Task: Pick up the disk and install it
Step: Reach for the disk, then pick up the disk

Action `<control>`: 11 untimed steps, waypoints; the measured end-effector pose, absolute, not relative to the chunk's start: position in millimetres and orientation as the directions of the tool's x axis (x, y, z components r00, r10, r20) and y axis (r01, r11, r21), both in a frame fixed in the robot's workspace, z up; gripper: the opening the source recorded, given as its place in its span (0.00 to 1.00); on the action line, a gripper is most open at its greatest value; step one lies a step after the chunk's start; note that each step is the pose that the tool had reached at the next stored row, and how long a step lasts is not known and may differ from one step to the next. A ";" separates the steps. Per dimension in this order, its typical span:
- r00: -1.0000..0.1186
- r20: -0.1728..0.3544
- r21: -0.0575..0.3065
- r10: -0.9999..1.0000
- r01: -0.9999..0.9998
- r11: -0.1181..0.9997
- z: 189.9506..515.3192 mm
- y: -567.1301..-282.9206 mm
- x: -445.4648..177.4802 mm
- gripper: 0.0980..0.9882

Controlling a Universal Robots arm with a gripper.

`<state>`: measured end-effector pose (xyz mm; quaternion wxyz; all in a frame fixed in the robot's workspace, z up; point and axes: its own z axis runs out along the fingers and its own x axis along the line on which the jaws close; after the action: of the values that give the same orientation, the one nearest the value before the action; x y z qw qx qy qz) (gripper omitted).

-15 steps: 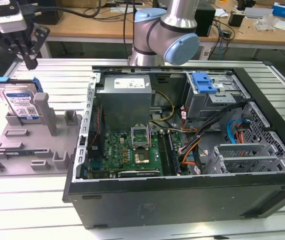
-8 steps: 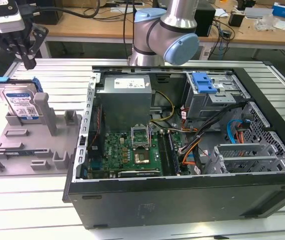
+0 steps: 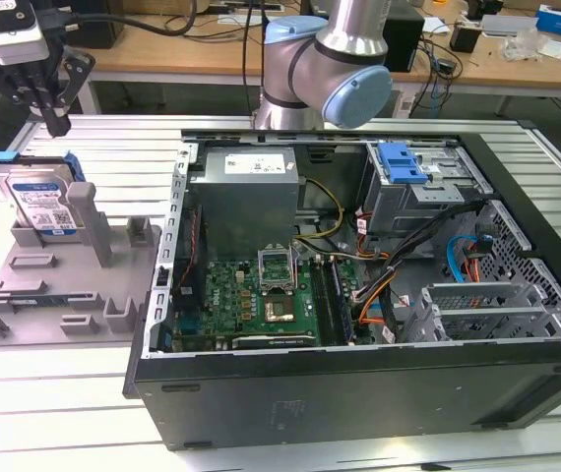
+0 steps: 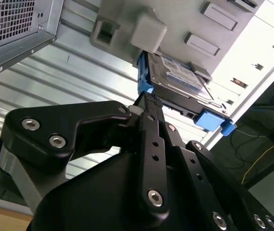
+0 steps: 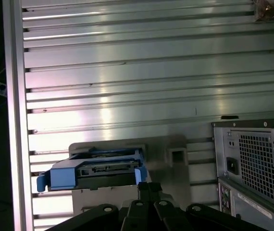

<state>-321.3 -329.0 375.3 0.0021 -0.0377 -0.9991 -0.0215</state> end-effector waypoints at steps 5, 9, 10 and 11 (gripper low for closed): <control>-0.997 0.010 0.043 0.075 0.076 0.996 375.3 -329.0 -321.3 0.01; -0.997 0.014 0.042 0.075 0.076 0.996 375.2 -329.0 -321.3 0.01; -0.997 0.015 0.042 0.075 0.076 0.996 375.2 -329.0 -321.3 0.01; -0.997 0.016 0.042 0.075 0.076 0.996 375.3 -329.0 -321.3 0.01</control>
<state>-321.3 -329.0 375.3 0.0072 -0.0378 -0.9990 -0.0213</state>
